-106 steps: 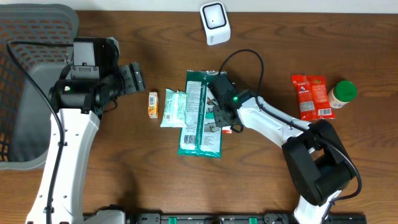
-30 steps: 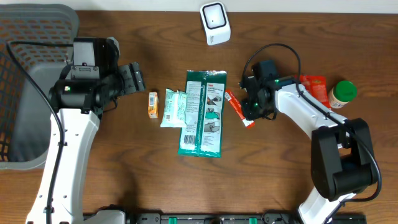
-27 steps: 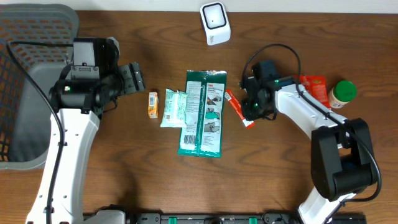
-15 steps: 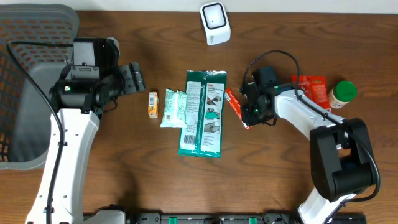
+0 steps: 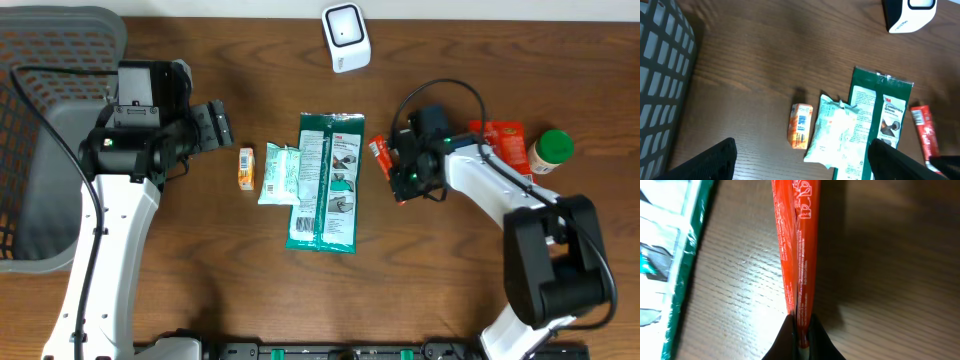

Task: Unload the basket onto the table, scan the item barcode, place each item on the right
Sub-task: 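Descend and close the right gripper on the red stick pack, then lift the red stick pack and carry it toward the white scanner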

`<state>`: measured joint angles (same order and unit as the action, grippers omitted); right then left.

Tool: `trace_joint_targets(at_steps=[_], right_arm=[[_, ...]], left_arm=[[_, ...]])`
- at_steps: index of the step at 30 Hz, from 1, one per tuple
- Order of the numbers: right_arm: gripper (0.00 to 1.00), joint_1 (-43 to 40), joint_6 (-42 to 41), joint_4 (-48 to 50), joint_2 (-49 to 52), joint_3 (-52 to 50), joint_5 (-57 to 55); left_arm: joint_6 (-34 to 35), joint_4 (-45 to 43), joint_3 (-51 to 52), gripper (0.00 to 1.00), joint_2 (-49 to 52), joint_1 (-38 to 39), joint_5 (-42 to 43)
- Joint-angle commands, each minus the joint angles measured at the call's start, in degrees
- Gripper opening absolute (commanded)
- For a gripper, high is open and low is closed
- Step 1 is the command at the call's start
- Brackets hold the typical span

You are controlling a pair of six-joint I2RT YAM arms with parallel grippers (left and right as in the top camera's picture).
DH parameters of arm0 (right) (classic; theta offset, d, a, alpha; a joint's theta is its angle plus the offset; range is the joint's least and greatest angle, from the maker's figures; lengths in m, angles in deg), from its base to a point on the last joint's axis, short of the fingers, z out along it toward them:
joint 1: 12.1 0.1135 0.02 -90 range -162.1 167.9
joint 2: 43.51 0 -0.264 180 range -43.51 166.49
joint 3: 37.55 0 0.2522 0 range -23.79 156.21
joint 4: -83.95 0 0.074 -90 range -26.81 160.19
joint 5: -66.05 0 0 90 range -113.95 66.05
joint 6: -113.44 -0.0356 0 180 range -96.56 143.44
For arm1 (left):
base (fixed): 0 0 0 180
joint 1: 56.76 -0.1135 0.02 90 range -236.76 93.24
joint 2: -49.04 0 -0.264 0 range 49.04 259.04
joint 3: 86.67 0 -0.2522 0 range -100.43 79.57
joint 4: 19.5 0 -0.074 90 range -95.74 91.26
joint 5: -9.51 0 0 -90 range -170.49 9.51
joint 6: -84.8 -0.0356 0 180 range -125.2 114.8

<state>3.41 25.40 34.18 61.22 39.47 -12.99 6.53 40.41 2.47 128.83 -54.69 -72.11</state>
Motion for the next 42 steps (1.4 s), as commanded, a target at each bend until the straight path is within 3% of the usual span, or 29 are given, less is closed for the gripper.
trace_joint_targets(at_steps=[1, 6, 17, 20, 26, 33, 42], right_arm=[[0.01, -1.27, 0.48, -0.48, -4.2, 0.15, 0.09], [0.01, -1.7, 1.73, -2.62, -4.74, 0.15, 0.61], [0.01, -6.54, 6.03, -4.31, -5.68, 0.24, 27.52], [0.01, -8.74, 6.34, -5.79, -6.34, 0.24, 29.73], [0.01, -10.75, 16.59, -12.76, -6.49, 0.24, 40.13], [0.01, -10.67, 12.76, -16.13, -6.6, 2.49, 36.11], [0.01, -6.64, 7.98, -27.32, -6.58, 20.04, 17.84]], left_arm=[[-0.76, 0.13, -0.11, 0.84, 0.15, -0.17, -0.76], [-0.76, 0.13, -0.11, 0.84, 0.15, -0.17, -0.76], [-0.76, 0.13, -0.11, 0.84, 0.15, -0.17, -0.76], [-0.76, 0.13, -0.11, 0.84, 0.15, -0.17, -0.76], [-0.76, 0.13, -0.11, 0.84, 0.15, -0.17, -0.74], [-0.76, 0.13, -0.11, 0.84, 0.15, -0.17, -0.74], [-0.76, 0.13, -0.11, 0.84, 0.15, -0.17, -0.76]])
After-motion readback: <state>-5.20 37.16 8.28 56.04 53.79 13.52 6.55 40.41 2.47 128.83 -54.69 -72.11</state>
